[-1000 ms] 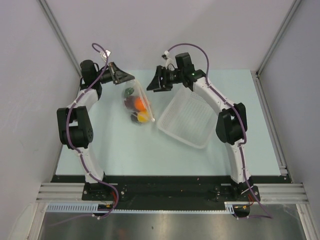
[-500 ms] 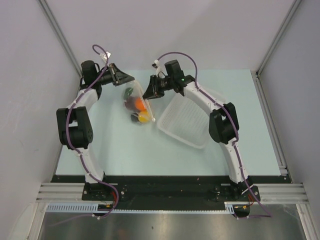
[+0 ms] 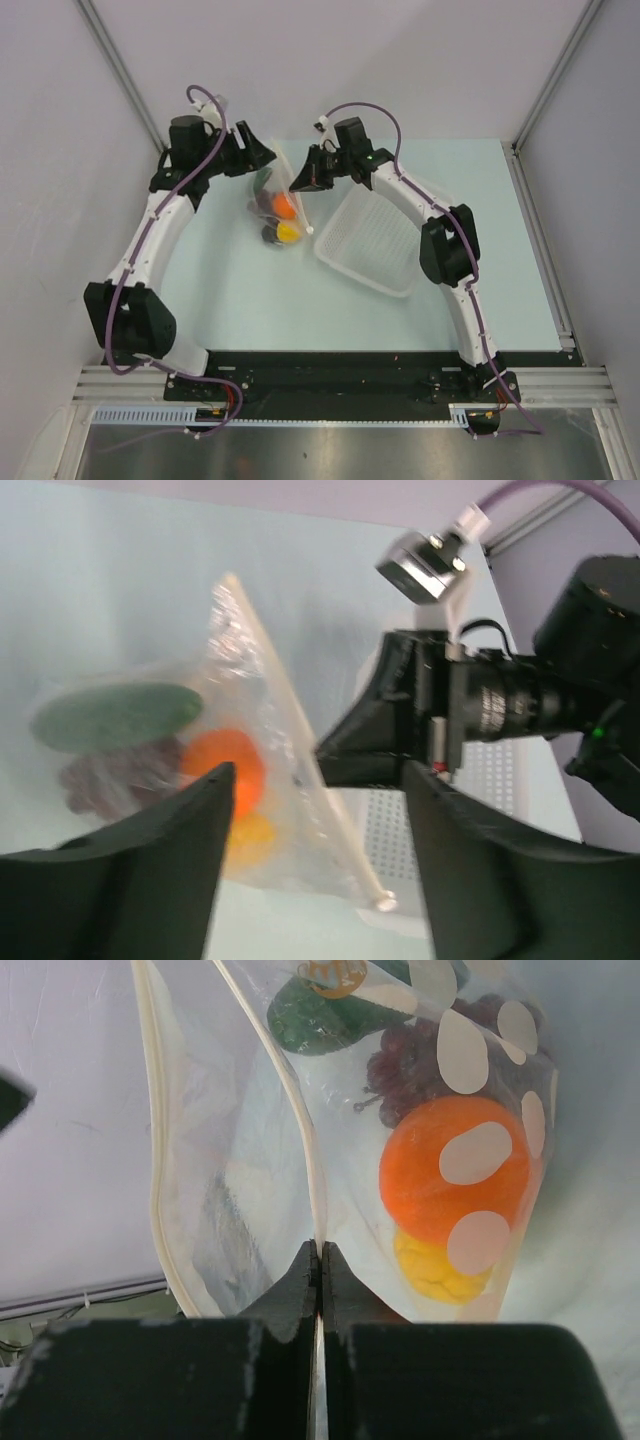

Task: Open the zip-top bag and remove the fake food

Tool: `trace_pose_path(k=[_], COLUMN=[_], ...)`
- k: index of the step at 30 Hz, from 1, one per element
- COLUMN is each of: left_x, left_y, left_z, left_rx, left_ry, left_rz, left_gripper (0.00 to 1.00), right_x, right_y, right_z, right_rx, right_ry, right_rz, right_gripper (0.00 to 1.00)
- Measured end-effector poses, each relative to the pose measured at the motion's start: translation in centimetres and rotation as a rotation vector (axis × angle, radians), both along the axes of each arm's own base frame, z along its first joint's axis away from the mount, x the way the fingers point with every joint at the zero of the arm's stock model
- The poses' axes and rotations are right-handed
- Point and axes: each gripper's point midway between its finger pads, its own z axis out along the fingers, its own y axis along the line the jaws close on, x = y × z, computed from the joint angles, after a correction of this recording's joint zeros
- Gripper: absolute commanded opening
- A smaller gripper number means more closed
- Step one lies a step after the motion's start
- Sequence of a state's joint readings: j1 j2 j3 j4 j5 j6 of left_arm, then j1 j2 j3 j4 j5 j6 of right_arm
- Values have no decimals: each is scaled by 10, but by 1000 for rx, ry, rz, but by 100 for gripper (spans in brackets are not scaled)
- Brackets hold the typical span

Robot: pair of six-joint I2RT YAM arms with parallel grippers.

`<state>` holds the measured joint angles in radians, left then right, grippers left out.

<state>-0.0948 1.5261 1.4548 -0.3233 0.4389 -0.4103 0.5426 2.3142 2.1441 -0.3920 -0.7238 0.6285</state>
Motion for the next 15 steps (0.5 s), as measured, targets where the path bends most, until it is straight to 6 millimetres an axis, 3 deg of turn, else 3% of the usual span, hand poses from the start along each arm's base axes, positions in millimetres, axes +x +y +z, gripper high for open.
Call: trace_pose_path(k=[1,4,8,11,15], left_x=[-7,-20,-32,-29,-24], left_y=[-11,-38,-60,-53,-29], left_z=[1,-12,-55,-86,-101], left_rx=[8,45,134,231,325], left_ry=[7,55,179,278,318], left_rz=[-8,-25,-14,55,162], left_gripper=[65,78,77,68,66], right_x=[1,1,1,0,0], right_y=[0,0,1,-1,-4], right_z=[0,0,-1,-2,-6], right_rx=[-1,-5,-12,-27,-46], right_ry=[-1,3,8,14,18], right_rz=[-4,-13,-17,-24,-27], right_gripper=[0,0,0,0,0])
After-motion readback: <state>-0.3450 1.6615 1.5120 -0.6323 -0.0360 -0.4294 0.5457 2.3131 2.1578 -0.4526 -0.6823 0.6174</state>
